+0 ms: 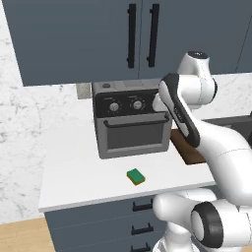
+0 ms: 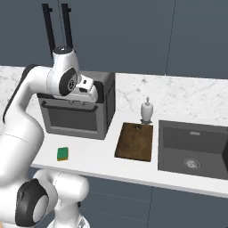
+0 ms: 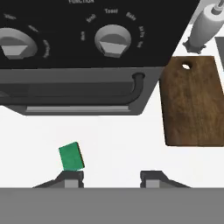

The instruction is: Pick up the sponge from the counter and clean the cutting board by briefly scrubbing or pressing down on the cutting board. Once finished, release the sponge.

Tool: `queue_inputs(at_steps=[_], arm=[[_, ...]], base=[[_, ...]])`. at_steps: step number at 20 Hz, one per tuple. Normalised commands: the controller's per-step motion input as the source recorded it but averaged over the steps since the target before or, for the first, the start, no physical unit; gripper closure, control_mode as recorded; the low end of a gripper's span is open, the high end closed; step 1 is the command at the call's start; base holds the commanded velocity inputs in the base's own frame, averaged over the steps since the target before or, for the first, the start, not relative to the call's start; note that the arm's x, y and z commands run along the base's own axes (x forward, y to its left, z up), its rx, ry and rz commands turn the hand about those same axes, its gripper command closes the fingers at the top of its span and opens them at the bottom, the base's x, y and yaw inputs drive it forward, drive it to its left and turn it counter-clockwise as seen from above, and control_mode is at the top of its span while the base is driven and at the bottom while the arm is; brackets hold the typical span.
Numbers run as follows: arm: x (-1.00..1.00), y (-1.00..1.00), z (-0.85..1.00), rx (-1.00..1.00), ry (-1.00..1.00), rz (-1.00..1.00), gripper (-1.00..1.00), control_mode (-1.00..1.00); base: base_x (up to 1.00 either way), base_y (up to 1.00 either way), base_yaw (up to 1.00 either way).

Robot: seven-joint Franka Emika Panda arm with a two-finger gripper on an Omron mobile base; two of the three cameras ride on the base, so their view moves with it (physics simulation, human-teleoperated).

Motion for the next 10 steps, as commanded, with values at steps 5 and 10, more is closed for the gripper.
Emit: queue_inputs(at_steps=[5, 10], arm=[[-0.10, 0.42, -0.41, 0.00, 0.03, 0.04, -1.00, -1.00], [-0.36, 0.78, -0.51, 0.00, 0.01, 0.18, -1.00, -1.00]], base=[[0.00, 0.00, 0.00], [0.00, 0.00, 0.00]])
